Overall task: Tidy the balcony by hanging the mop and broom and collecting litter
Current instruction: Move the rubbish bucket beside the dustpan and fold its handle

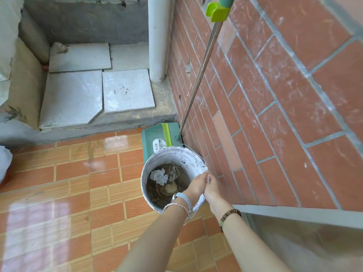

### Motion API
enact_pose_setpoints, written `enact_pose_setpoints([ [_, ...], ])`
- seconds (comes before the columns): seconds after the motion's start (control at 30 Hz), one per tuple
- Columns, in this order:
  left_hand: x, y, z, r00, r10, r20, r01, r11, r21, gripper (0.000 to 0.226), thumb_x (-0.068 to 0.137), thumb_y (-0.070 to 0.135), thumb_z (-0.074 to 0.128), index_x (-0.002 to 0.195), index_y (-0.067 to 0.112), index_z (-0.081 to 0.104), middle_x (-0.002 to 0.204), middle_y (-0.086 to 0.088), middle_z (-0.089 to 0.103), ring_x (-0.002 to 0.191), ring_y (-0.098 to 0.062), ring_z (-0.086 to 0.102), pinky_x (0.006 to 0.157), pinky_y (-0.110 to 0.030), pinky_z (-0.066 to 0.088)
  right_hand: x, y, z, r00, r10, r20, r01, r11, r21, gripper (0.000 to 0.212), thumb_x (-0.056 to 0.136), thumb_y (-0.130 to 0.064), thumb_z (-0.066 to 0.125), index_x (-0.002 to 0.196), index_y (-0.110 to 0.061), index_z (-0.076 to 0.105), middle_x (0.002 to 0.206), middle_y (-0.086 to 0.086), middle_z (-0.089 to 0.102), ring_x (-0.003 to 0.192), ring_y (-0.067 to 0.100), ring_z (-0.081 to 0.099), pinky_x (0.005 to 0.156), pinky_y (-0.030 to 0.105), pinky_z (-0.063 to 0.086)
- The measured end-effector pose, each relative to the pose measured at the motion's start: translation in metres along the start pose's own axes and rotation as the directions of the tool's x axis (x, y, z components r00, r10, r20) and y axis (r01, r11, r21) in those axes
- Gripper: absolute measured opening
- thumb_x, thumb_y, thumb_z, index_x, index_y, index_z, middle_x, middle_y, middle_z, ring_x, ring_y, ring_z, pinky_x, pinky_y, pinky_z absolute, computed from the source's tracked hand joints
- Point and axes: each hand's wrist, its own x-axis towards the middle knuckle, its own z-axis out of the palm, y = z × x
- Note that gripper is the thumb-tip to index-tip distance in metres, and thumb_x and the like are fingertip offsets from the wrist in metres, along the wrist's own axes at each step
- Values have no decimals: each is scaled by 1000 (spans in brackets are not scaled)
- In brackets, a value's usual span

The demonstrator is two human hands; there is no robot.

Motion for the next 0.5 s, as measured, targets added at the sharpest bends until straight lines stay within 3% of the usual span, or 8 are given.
enact_pose_setpoints([
  [0.07, 7, -7, 10, 1000, -1, 4, 1, 1000, 9, 35, 101, 28, 36, 82, 9, 59, 102, -16, 58, 105, -22, 55, 105, -41, 39, 2, 12, -4, 1000, 15, -3, -15, 999, 40, 20, 100, -21, 41, 110, -18, 58, 108, 3, 60, 104, 21, 56, 88, 31, 43],
  [0.13, 12, -13, 18, 1000, -6, 1, 6, 1000, 16, 33, 101, 28, 37, 75, 15, 54, 98, -15, 55, 102, -22, 53, 103, -41, 40, 3, 22, -8, 999, 40, 11, -40, 998, 44, 26, 100, -24, 39, 118, -18, 56, 115, 3, 60, 110, 22, 57, 98, 35, 44],
  [0.33, 17, -29, 31, 998, -42, 38, 41, 999, 14, 36, 100, 34, 37, 77, 14, 57, 77, -4, 58, 89, -21, 53, 86, -34, 42, 0, 40, -21, 993, 111, 49, -112, 994, 16, 41, 101, -30, 34, 140, -21, 41, 132, 5, 57, 117, 25, 56, 102, 42, 44],
  [0.43, 7, -30, 32, 1000, -14, 16, 13, 998, 59, 36, 100, 31, 39, 71, 15, 55, 70, -1, 55, 78, -20, 52, 75, -30, 42, -3, 45, -28, 995, 95, 42, -94, 995, -27, 38, 99, -32, 40, 136, -25, 46, 127, 4, 60, 111, 24, 58, 98, 41, 46],
  [0.5, -7, -29, 29, 999, 17, -31, -14, 997, 74, 31, 98, 26, 41, 74, 15, 57, 74, -4, 58, 79, -20, 54, 79, -34, 46, -11, 43, -30, 997, 77, 31, -76, 997, -23, 37, 99, -30, 42, 135, -26, 47, 127, 3, 60, 109, 23, 58, 93, 38, 48],
])
